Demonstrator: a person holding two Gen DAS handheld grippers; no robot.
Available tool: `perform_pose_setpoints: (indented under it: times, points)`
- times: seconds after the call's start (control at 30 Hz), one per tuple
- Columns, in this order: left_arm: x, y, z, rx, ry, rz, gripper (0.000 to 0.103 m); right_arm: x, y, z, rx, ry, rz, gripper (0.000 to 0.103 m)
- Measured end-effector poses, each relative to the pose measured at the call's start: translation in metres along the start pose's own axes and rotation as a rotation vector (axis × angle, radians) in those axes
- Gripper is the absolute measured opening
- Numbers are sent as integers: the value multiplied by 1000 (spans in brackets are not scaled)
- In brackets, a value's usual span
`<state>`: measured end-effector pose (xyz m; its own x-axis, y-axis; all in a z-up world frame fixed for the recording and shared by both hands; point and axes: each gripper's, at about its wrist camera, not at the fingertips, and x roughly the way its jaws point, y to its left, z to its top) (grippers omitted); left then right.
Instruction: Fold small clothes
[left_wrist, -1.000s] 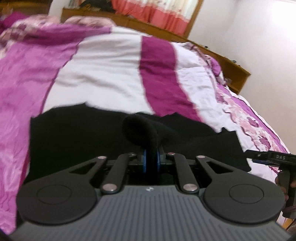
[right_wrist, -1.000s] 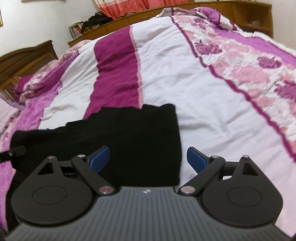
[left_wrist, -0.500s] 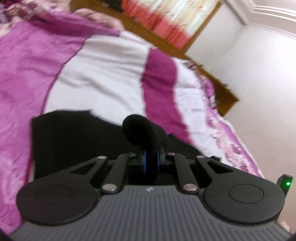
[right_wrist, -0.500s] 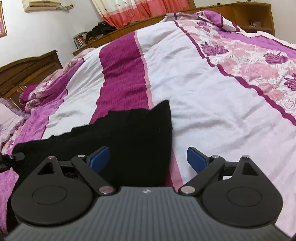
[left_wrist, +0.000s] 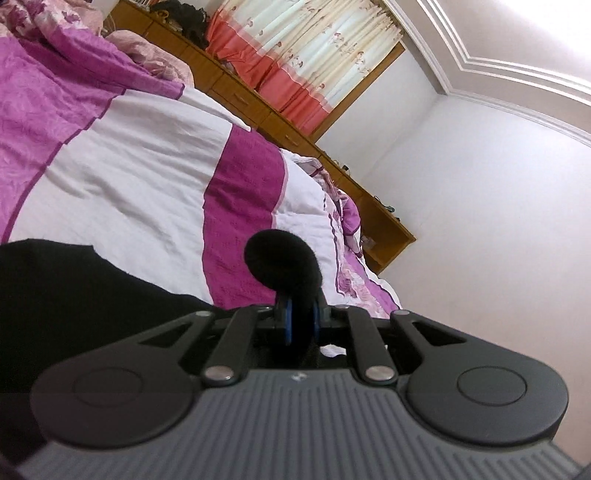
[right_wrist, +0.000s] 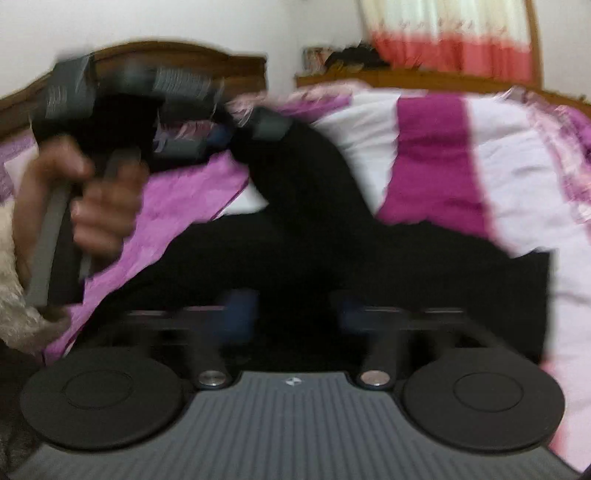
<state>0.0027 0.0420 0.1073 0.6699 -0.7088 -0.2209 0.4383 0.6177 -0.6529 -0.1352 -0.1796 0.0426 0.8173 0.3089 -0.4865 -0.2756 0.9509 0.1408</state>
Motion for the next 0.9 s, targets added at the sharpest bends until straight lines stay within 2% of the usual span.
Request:
perform_pose_setpoints:
  times: [0.1, 0.17, 0.23, 0.3, 0.4, 0.43, 0.6, 0.77, 0.9]
  points:
    - [-10, 2, 5, 7, -16, -1, 12, 38, -8, -7, 53, 58, -70, 25]
    - [-16, 7, 10, 17, -34, 14, 12, 57, -23, -10, 106, 104, -155, 25]
    - [-21, 16, 15, -15, -40, 29, 12, 60, -31, -10, 131, 88, -207, 25]
    - [-28, 24, 21, -47, -53, 28, 12, 57, -30, -9, 84, 61, -303, 25]
    - [-37, 31, 27, -60, -72, 43, 12, 57, -23, -18, -50, 49, -524, 25]
    - [-39, 33, 27, -68, -74, 46, 12, 56, -24, -21, -61, 50, -552, 25]
    - [-48, 37, 20, -34, -45, 107, 12, 50, -23, -26, -85, 53, -580, 25]
    - [-53, 52, 12, -37, -1, 180, 12, 49, -21, -33, -132, 55, -573, 27]
    - [-54, 63, 10, -62, 18, 195, 12, 51, -28, -29, -104, 60, -550, 27]
